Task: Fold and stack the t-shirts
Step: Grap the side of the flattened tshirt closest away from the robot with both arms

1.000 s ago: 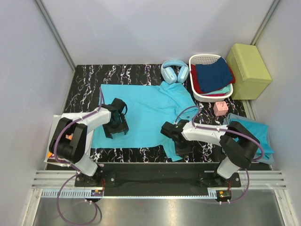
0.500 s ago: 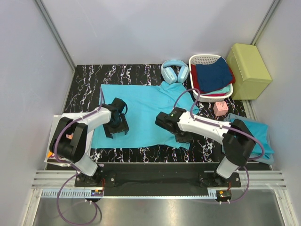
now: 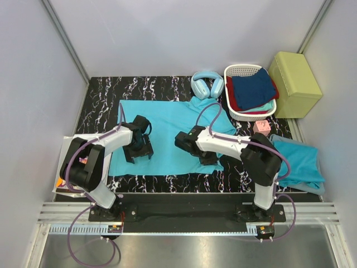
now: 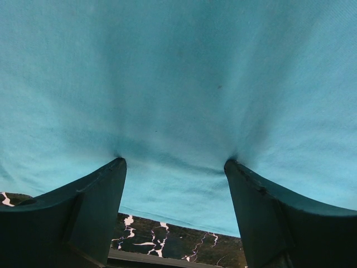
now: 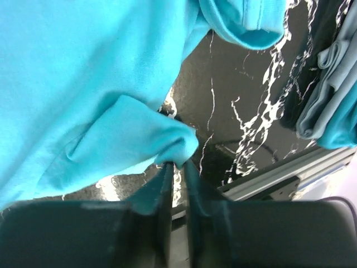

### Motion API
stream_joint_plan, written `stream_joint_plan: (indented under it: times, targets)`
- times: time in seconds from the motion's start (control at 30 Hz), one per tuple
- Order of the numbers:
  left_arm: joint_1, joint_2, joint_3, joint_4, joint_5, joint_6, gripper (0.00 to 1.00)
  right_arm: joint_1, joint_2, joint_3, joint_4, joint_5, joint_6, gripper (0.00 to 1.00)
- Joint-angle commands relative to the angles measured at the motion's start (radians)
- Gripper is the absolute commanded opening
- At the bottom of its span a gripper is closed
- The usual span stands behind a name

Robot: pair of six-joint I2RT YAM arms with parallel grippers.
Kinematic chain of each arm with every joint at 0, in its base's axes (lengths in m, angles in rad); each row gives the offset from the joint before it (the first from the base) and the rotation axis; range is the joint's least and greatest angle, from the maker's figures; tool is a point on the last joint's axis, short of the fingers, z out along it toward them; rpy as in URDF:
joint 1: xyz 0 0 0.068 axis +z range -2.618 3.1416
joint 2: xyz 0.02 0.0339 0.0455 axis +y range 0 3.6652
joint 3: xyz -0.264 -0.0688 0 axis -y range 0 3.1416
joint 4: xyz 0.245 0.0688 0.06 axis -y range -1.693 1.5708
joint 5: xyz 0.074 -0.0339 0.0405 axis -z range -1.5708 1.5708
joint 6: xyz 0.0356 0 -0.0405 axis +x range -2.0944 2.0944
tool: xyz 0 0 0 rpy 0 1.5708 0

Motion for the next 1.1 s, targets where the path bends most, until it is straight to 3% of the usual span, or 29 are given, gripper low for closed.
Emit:
stream_joint_plan:
  times: [0.0,0.1,0.2,0.7,1.07]
  targets:
    - [-0.006,0.028,0.000,0.038,0.018,0.004,0.77,0.010,-0.069,0.037,0.006,0.037,0.004,0.25]
    - [-0.006,0.029,0.002,0.038,0.020,0.006,0.77,0.010,-0.109,0.036,-0.021,0.041,0.002,0.39]
    - [-0.006,0.029,0.005,0.038,0.018,0.004,0.77,0.008,-0.142,0.030,-0.049,0.046,0.018,0.44]
    - [-0.008,0.028,0.014,0.030,0.028,0.008,0.77,0.014,-0.293,-0.183,0.097,-0.216,0.076,0.45]
    - [-0.017,0.013,0.012,0.025,0.038,0.008,0.76,-0.012,-0.291,-0.265,0.210,-0.175,0.120,0.46]
